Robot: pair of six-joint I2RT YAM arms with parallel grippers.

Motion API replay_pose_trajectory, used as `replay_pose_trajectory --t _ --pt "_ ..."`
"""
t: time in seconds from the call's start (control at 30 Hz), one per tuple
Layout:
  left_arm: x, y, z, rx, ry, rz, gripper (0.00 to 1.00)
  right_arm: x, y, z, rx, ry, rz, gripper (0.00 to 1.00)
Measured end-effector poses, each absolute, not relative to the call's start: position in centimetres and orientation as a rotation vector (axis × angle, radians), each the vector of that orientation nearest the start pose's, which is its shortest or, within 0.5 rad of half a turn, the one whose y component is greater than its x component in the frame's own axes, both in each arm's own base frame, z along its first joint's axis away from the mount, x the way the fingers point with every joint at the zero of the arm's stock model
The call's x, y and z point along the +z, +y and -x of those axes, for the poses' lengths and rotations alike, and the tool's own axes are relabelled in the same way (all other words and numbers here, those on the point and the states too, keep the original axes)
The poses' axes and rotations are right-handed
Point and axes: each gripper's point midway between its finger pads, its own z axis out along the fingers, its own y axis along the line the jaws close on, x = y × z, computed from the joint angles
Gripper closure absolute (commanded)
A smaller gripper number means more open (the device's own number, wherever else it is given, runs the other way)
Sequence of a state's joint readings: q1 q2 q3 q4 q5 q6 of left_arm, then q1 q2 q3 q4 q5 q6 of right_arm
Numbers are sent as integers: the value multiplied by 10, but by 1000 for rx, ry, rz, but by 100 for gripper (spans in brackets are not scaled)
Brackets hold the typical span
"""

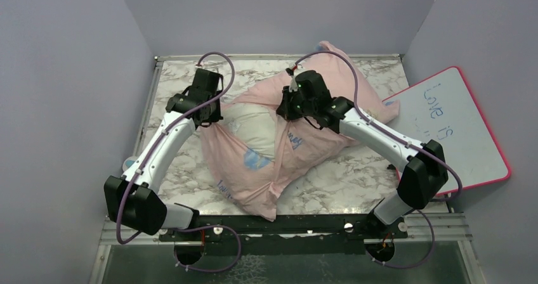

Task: Remove the pillowcase from the pillow
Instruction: Remove the pillow from the pillowcase.

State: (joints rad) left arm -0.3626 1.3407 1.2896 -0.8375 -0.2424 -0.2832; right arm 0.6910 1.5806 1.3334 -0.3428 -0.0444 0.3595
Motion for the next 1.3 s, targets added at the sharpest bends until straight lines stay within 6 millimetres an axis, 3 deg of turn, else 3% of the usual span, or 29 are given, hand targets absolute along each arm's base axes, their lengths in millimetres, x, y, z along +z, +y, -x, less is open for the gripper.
replay_pose_trajectory --t 0.13,0.27,0.37,0.47,0.57,0.7,0.77,0.93,1.13,1.23,1.3 --pt "191 -51 -331 1 2451 163 100 202 314 -345 605 2213 358 99" --pt "167 -22 -334 -153 2466 354 100 197 328 -343 629 2228 356 99" --pt "142 -23 -328 -310 2483 457 100 197 332 -340 640 2232 360 99" --pt "119 -36 -324 -490 2462 518 100 198 333 -339 660 2226 389 99" --pt "106 -50 -318 -657 2421 569 100 200 336 -334 704 2215 461 91" --pt "113 -60 -318 -766 2358 560 100 210 337 -329 755 2205 547 77" --pt "120 -63 -318 -794 2329 536 100 220 339 -325 774 2196 589 62" --pt "138 -69 -317 -842 2275 478 100 262 341 -320 769 2142 680 47" --pt "144 -73 -317 -871 2255 452 100 317 353 -313 781 2012 758 33" --pt "145 -74 -317 -879 2252 449 100 318 375 -294 784 1998 827 25" --pt "146 -74 -317 -883 2250 447 100 304 388 -281 751 2028 863 25"
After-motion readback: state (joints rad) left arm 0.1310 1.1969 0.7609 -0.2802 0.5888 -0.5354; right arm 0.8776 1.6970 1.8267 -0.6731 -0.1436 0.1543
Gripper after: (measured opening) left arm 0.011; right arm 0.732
